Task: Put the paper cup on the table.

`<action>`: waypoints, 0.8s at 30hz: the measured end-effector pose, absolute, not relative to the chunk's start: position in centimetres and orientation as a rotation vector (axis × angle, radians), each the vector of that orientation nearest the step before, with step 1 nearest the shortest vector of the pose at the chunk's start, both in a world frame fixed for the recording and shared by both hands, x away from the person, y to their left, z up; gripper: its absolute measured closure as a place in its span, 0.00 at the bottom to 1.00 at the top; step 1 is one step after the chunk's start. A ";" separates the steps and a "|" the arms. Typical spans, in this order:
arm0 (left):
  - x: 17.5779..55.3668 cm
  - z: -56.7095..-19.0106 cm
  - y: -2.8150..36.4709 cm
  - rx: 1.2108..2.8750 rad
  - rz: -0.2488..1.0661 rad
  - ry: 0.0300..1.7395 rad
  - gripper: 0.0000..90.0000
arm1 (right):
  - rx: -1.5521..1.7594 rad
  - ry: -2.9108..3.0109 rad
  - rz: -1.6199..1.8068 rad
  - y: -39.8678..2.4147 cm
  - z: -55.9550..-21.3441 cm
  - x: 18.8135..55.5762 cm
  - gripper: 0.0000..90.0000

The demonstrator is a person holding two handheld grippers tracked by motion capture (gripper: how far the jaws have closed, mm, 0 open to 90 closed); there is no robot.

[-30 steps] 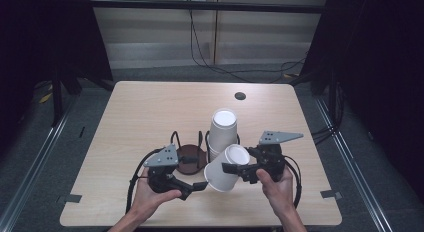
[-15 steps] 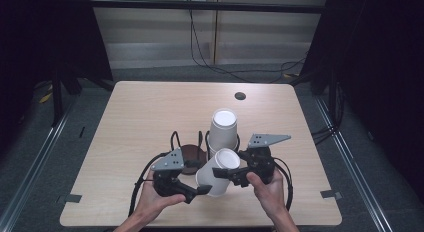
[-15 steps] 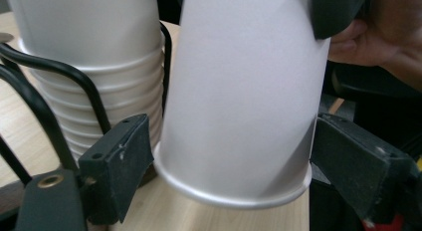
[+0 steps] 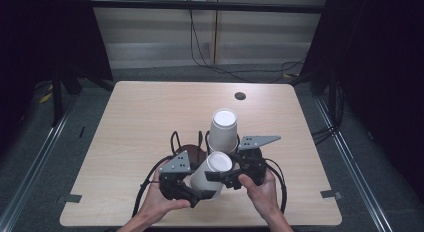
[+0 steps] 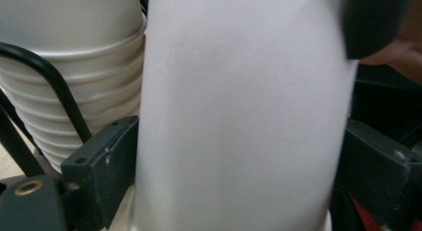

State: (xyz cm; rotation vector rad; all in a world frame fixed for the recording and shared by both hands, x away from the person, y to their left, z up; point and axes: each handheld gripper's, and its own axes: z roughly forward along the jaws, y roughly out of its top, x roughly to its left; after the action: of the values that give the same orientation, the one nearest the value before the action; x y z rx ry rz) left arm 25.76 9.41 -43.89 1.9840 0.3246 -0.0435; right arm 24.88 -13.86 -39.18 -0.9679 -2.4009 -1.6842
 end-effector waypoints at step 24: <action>25.6 -43.7 9.5 2.071 -0.050 0.274 0.19 | -0.952 -2.361 -1.714 -14.0 -39.3 24.8 0.20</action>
State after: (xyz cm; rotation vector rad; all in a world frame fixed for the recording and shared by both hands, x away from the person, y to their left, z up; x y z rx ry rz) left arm 25.61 9.48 -43.66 2.0713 0.2740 -0.0504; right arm 24.81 -13.97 -39.29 -0.9515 -2.3608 -1.7139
